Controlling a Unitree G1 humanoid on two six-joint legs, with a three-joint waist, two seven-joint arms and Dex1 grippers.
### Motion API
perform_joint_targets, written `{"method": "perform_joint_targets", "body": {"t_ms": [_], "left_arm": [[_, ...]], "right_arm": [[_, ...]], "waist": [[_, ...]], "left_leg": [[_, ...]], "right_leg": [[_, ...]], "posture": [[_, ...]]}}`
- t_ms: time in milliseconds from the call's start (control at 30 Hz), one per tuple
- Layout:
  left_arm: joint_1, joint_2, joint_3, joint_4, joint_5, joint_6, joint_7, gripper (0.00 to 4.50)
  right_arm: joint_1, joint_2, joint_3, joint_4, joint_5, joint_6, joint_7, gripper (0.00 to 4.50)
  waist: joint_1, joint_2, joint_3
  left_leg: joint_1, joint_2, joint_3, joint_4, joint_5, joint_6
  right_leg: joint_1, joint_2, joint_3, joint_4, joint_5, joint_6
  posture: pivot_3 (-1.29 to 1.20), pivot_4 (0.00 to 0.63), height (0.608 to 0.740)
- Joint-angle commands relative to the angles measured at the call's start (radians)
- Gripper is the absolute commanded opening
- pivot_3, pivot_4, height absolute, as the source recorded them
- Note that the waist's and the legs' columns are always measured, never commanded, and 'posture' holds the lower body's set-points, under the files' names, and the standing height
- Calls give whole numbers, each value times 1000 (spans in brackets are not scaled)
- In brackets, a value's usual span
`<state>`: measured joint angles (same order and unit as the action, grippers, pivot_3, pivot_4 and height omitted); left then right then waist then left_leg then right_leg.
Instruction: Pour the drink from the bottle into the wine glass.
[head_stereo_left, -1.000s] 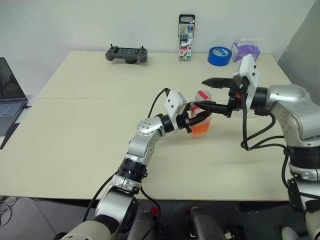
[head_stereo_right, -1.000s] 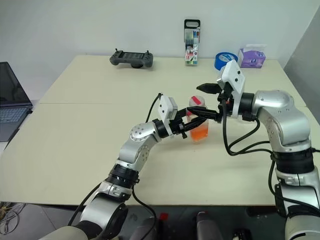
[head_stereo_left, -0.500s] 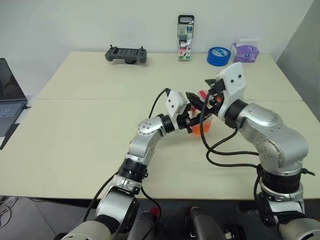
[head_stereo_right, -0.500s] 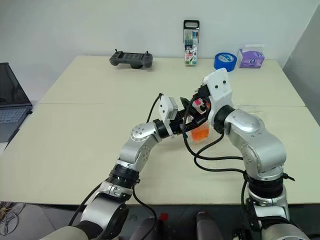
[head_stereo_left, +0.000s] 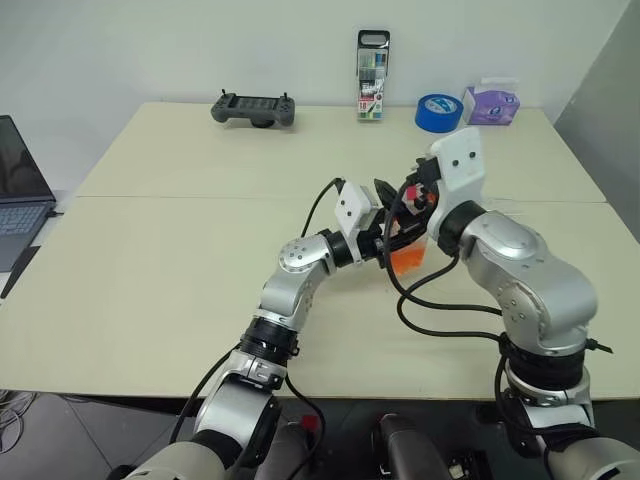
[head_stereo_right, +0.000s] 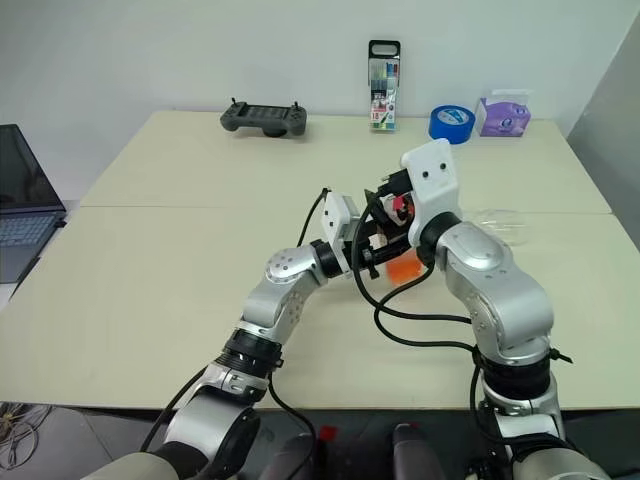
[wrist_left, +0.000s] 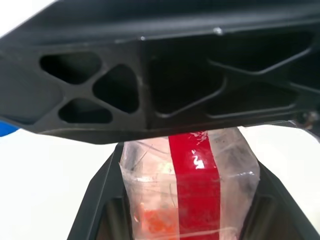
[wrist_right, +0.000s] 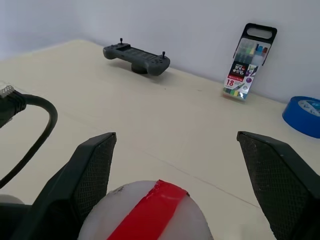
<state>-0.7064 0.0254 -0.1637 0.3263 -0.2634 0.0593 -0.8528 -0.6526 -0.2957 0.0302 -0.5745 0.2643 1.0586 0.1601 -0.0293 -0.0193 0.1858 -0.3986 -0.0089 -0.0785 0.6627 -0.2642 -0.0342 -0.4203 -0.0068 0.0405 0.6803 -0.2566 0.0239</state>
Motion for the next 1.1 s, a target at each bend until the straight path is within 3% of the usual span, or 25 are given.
{"method": "perform_joint_targets", "body": {"t_ms": [33, 467, 800, 1100], "left_arm": [[-23, 6, 19, -29, -15, -28, -9, 1814], [-31, 15, 21, -13, -14, -34, -13, 1814], [-38, 18, 19, 5, -6, -42, -9, 1814], [-42, 17, 25, 6, -5, -46, -7, 1814]], "right_arm": [[21, -39, -98, -97, 22, 63, 8, 4112], [78, -28, -161, -246, 131, 191, 29, 4112], [118, -59, -131, -264, 153, 182, 51, 4112], [104, -4, -132, -248, 174, 155, 37, 4112]], "waist": [[0, 0, 0], [-1, 0, 0], [-1, 0, 0], [-1, 0, 0]], "left_leg": [[0, 0, 0, 0, 0, 0], [0, 1, 0, 0, 0, 0], [0, 1, 1, 0, 0, 0], [0, 1, 0, 0, 0, 0]], "right_leg": [[0, 0, 0, 0, 0, 0], [0, 2, 0, 0, 0, 0], [0, 2, 0, 0, 0, 0], [0, 2, 0, 0, 0, 0]], "posture": [[0, 150, 740], [0, 150, 740], [0, 150, 740], [0, 150, 740]]}}
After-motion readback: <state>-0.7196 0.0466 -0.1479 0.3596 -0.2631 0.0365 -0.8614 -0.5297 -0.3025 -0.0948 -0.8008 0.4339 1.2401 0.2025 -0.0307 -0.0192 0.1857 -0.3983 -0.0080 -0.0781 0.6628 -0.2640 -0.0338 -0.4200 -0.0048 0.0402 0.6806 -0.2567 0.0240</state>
